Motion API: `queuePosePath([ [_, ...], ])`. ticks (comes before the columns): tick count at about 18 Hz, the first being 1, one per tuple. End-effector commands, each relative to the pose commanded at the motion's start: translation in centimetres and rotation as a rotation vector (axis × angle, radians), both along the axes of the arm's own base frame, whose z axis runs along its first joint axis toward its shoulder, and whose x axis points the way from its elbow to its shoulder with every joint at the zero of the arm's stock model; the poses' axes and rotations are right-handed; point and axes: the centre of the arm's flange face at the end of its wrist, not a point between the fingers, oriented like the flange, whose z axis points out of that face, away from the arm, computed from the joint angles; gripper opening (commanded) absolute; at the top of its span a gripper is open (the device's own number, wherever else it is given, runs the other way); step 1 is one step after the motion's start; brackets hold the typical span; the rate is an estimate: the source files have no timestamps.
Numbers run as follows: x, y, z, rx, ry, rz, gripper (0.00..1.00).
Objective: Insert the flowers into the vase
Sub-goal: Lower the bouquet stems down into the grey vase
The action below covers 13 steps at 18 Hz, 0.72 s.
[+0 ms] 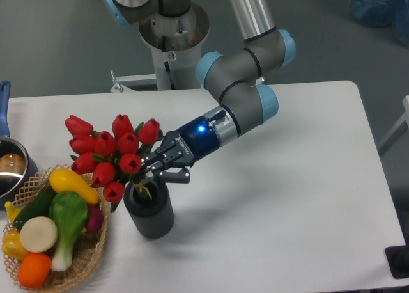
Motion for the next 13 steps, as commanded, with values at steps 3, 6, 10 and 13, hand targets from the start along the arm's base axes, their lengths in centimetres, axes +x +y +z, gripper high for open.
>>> queuePosePath([
  [3, -0.1, 0.1, -0.4, 0.002, 0.0, 0.0, 0.17],
  [6, -0.2, 0.0, -1.2, 0.016, 0.013, 0.002, 0.17],
  [10, 0.0, -0.4, -2.8, 0.044, 0.046, 0.008, 0.17],
  [13, 0.0, -0.7, -3.5, 0.051, 0.051, 0.013, 0.17],
])
